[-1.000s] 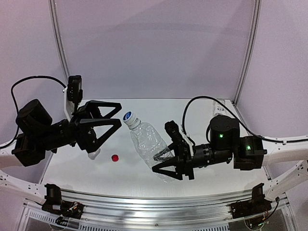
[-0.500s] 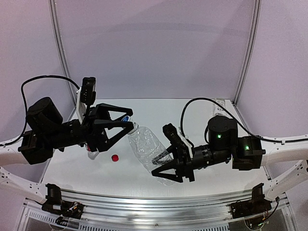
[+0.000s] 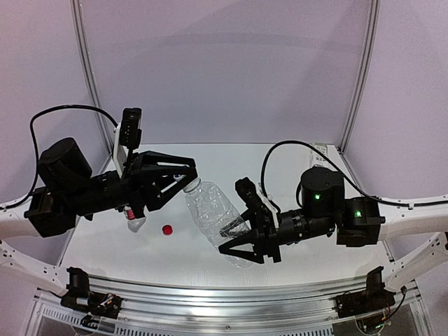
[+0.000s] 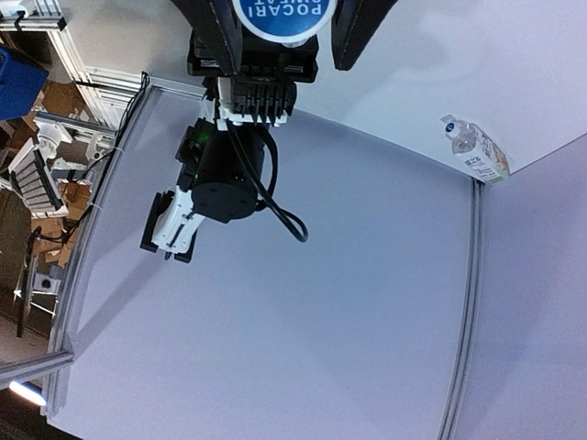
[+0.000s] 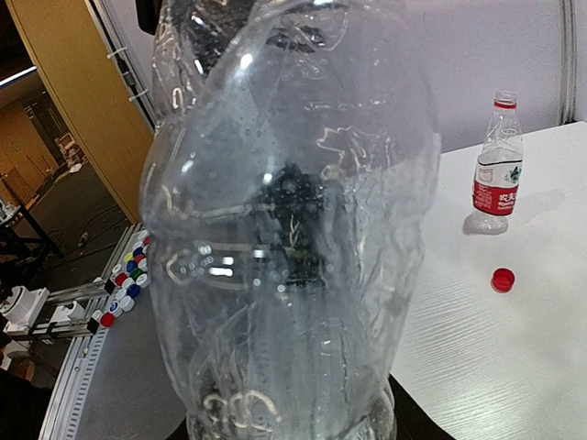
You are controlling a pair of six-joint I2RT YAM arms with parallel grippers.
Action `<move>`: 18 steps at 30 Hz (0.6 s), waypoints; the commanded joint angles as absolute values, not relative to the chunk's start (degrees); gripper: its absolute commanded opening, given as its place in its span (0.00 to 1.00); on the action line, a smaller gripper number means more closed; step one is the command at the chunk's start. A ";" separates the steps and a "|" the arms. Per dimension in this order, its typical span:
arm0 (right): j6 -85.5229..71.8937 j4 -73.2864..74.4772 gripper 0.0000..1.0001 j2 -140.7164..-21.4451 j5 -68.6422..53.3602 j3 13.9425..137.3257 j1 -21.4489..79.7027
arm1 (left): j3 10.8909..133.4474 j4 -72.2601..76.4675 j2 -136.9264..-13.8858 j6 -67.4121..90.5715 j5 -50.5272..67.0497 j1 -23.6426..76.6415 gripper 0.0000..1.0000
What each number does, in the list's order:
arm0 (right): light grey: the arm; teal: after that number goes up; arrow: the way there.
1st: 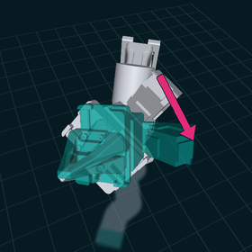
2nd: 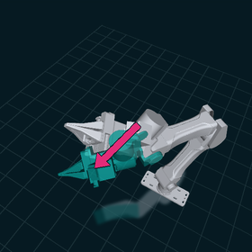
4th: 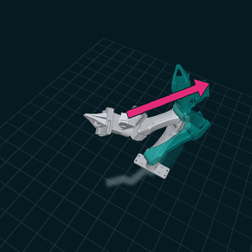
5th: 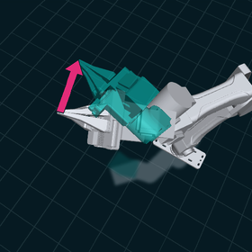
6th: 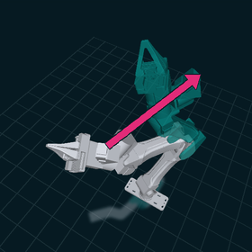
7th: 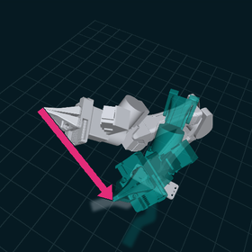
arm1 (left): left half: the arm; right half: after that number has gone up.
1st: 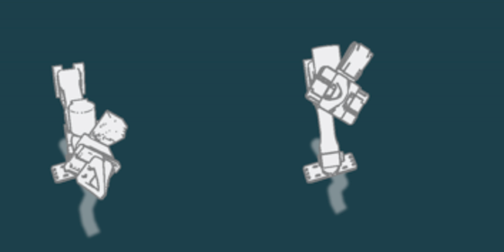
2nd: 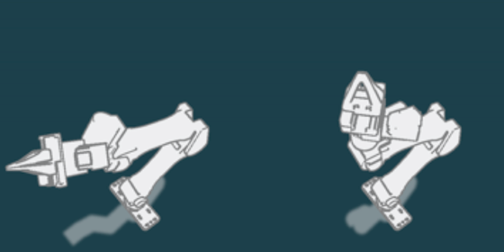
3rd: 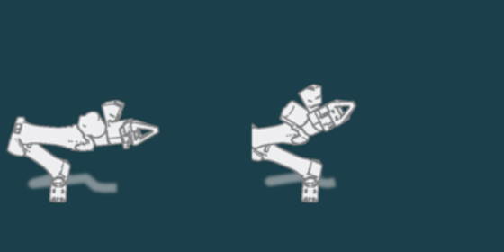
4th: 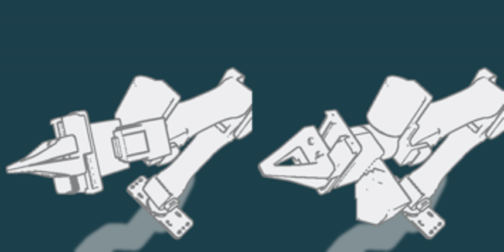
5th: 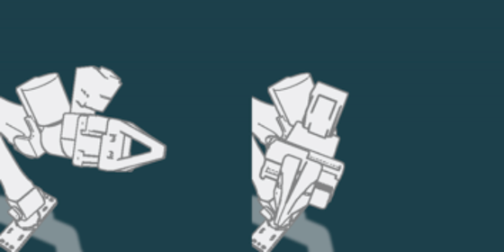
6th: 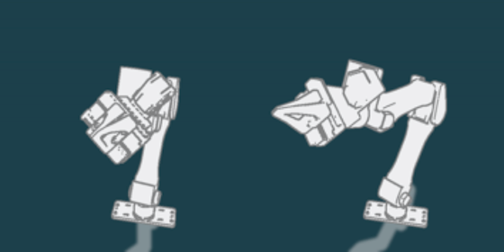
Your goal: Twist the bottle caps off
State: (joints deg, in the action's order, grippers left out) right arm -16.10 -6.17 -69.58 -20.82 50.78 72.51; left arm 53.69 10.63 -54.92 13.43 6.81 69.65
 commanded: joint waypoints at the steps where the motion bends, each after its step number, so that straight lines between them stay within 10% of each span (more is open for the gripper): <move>1: -16.35 -4.52 0.00 -69.20 -15.77 51.93 72.46 | 56.16 7.70 -56.73 14.75 -2.01 70.85 0.25; 18: -17.25 3.11 0.00 -70.22 18.78 52.88 72.47 | 60.73 5.27 -67.33 31.28 -25.29 71.55 0.29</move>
